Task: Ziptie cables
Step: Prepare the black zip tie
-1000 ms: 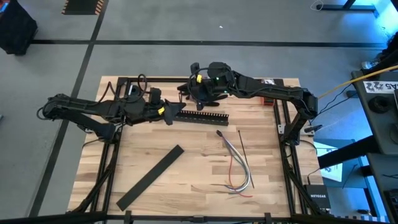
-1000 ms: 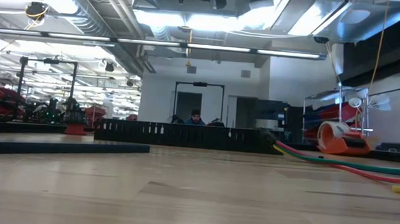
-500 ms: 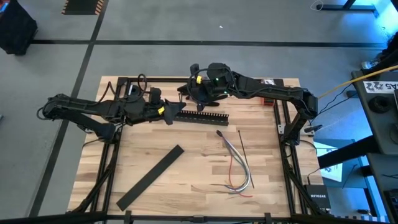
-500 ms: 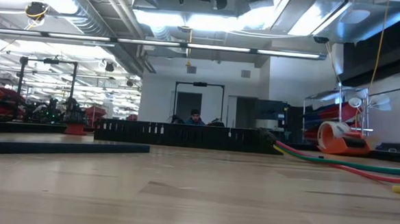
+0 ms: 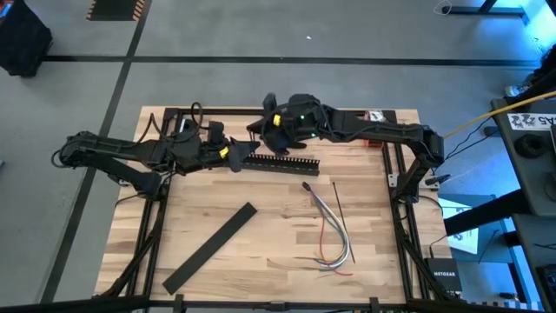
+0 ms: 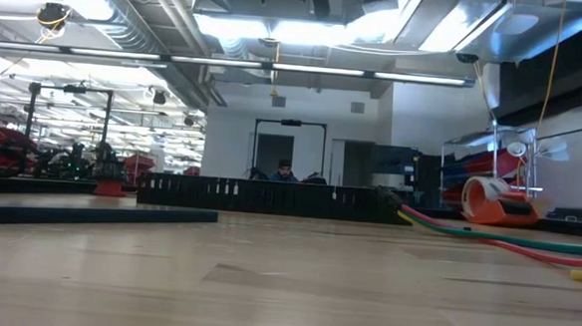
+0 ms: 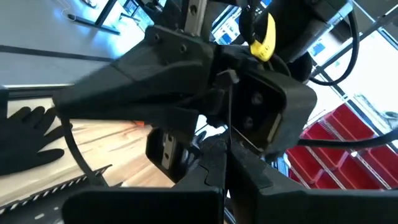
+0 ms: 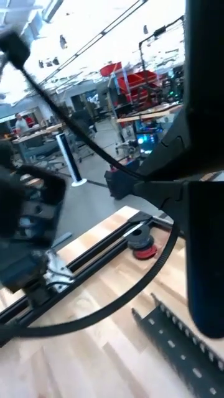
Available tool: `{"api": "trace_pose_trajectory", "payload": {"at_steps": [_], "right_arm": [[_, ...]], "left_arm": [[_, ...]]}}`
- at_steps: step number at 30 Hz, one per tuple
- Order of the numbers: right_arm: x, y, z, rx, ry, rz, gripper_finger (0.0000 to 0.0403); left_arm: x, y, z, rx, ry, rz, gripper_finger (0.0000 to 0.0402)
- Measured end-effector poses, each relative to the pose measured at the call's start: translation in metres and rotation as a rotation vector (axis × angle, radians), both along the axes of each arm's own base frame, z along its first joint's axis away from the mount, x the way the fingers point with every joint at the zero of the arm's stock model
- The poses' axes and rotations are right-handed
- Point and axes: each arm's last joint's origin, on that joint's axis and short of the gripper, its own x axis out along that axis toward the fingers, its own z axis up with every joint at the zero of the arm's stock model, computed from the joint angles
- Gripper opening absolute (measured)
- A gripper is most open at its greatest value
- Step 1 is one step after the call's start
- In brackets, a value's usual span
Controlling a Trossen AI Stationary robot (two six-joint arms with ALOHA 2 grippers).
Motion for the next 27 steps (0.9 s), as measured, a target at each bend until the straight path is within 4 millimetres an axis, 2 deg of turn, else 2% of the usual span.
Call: {"api": "trace_pose_trajectory", "payload": {"at_steps": [6,11,20,27], "right_arm": [[0.0,-0.002,0.001,-0.109,0.011,-0.048,0.0001],[0.001,0.005,0.001,-0.189,0.018,-0.027,0.0001],[0.002,0.008,0.002,-0.19,0.01,0.015,0.0001],[0.003,0.013,0.004,-0.198,-0.011,0.033,0.0001]], "left_arm": [[0.0,-0.002,0.0,-0.009,-0.003,-0.006,0.0001],[-0.003,-0.004,-0.001,-0.012,0.021,-0.014,0.0001],[-0.025,-0.004,0.005,-0.003,0.041,0.044,0.0001],[-0.017,-0.003,0.0,-0.005,0.065,0.051,0.0001]]}}
